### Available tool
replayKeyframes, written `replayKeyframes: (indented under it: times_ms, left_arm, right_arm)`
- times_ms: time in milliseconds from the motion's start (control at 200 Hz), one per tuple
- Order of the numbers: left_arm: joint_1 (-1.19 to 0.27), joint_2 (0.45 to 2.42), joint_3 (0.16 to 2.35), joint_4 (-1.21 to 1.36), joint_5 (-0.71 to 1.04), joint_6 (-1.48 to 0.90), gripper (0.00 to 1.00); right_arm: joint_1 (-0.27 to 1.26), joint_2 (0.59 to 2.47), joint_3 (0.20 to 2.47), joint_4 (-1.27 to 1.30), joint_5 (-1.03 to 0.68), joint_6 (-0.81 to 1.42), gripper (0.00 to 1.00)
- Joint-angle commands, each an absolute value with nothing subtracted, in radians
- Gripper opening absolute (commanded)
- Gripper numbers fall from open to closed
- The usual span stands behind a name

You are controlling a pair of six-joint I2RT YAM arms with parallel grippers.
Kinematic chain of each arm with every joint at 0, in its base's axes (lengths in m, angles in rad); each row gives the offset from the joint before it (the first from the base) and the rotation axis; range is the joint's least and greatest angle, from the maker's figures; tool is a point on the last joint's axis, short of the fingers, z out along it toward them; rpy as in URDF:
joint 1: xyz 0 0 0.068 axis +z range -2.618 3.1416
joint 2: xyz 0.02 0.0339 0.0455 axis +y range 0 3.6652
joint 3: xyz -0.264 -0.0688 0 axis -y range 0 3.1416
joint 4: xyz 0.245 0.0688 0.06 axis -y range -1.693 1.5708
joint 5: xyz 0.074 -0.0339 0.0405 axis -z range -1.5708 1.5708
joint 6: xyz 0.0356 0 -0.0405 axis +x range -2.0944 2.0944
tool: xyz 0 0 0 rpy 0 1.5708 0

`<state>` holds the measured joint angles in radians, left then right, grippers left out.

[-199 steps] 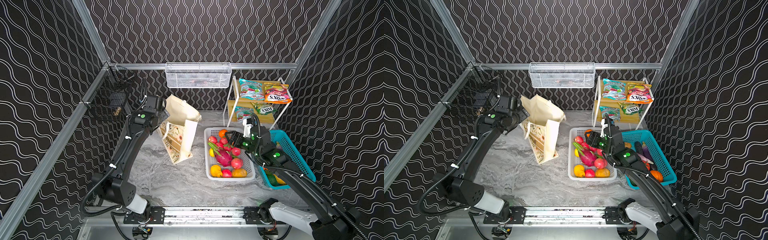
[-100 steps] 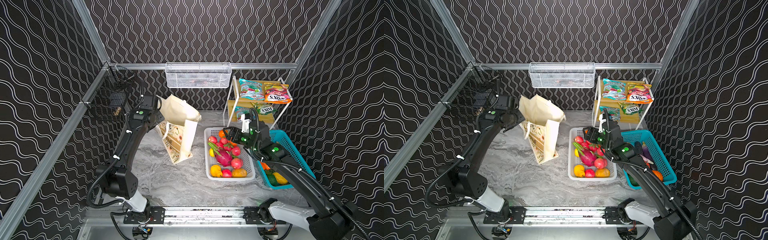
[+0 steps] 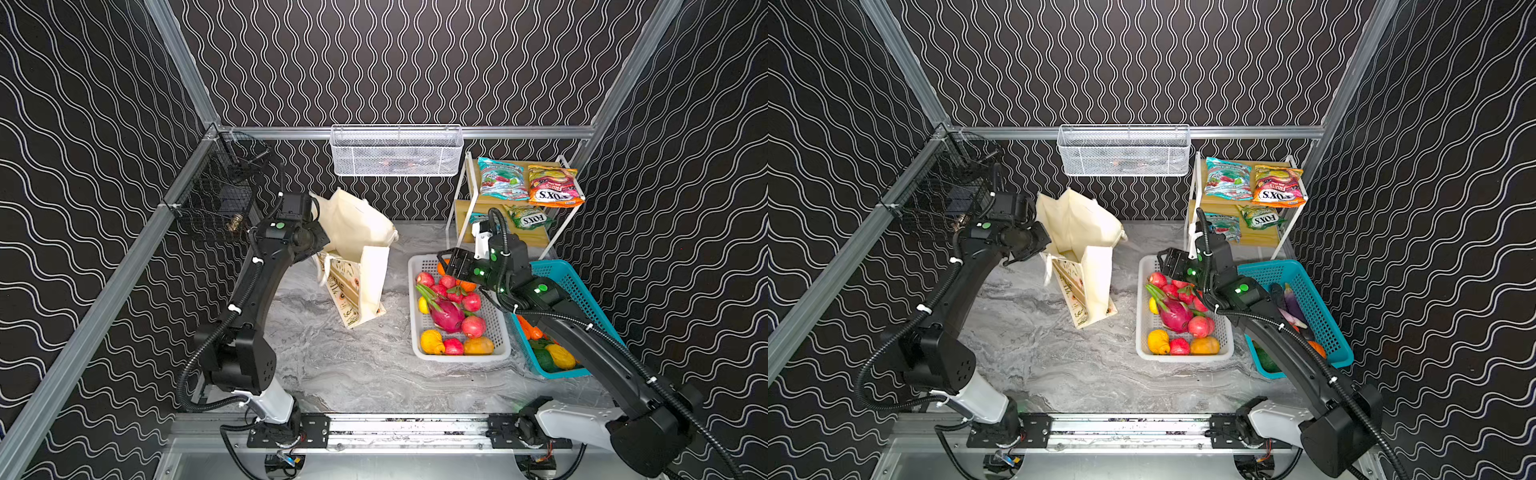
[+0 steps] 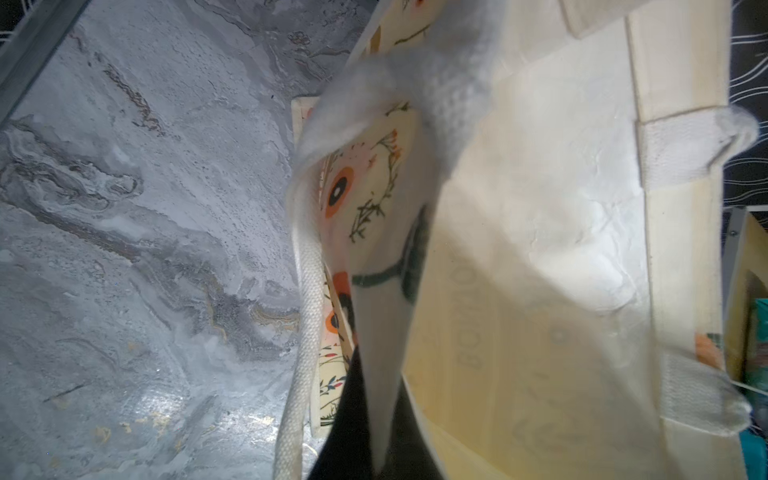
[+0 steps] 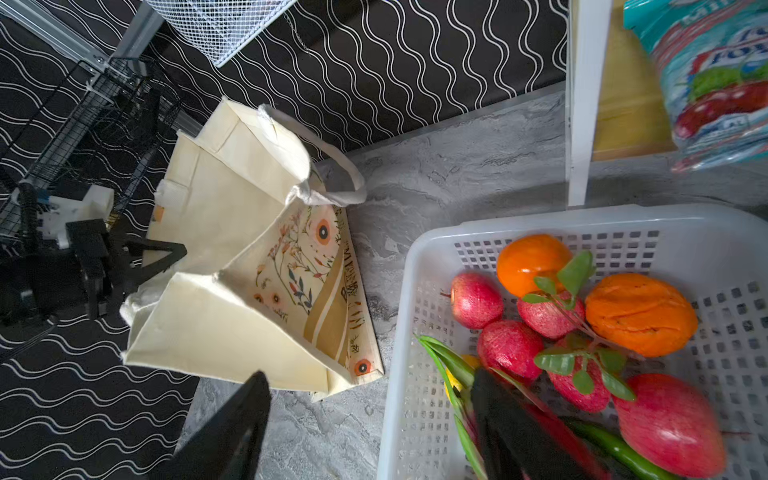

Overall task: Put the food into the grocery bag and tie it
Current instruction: 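Lift the tote upright with the left gripper while the right pulls it open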

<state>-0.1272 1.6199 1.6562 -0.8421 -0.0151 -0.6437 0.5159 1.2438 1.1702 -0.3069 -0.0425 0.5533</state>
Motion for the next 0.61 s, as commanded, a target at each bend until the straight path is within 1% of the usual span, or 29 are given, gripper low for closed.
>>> replayKeyframes:
  times_ms: [0, 140, 225, 370, 456, 601]
  left_arm:
    - [-0.125, 1.591, 1.673, -0.892, 0.077, -0.505, 0.0]
    - [-0.124, 1.547, 1.65, -0.949, 0.203, -0.418, 0.0]
    - [-0.124, 1.493, 1.574, -0.93, 0.26, -0.417, 0.0]
    - [-0.124, 1.417, 1.489, -0.945, 0.354, -0.405, 0.0]
    - [-0.124, 1.373, 1.454, -0.937, 0.398, -0.416, 0.0]
    - [-0.124, 1.332, 1.438, -0.94, 0.437, -0.428, 0.0]
  right_arm:
    - [0.518, 1.268, 1.205, -0.289, -0.064, 0.548, 0.78]
    - [0.518, 1.329, 1.255, -0.27, -0.104, 0.512, 0.78]
    - [0.518, 1.363, 1.292, -0.259, -0.159, 0.48, 0.76]
    - [0.53, 1.391, 1.284, -0.206, -0.271, 0.461, 0.74]
    - [0.566, 1.426, 1.294, -0.214, -0.31, 0.45, 0.74]
    - [0.652, 1.489, 1.308, -0.235, -0.296, 0.443, 0.76]
